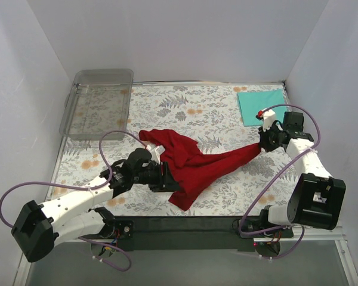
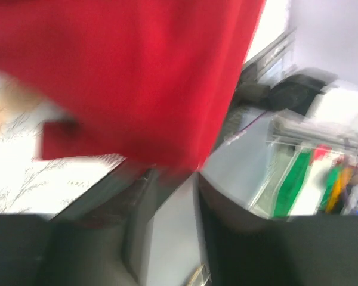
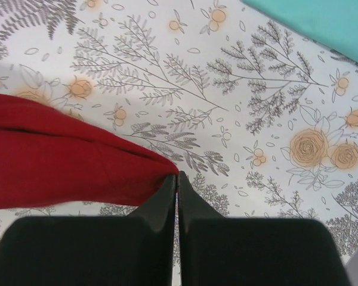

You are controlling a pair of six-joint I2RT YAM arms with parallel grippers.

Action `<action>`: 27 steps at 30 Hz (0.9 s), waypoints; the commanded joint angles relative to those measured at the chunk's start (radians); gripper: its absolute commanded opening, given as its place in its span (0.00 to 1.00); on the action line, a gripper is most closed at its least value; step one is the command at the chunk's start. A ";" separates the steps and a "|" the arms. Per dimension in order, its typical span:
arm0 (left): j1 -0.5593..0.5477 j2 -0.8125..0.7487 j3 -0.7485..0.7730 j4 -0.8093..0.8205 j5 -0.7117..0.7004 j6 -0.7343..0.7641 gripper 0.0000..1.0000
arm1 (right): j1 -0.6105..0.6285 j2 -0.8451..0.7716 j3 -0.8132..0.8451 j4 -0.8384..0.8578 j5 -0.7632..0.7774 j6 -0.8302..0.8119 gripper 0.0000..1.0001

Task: Fold and stack the t-shirts
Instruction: Flatten the tshirt out

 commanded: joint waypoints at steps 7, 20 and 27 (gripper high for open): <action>-0.004 0.012 0.215 -0.260 -0.246 0.219 0.75 | -0.118 0.055 0.033 0.040 0.080 -0.039 0.01; 0.097 0.544 0.568 -0.083 -0.434 0.753 0.75 | -0.129 0.124 0.020 0.035 -0.052 -0.019 0.01; 0.109 0.710 0.641 -0.095 -0.371 0.663 0.67 | -0.129 0.132 0.019 0.034 -0.070 -0.019 0.01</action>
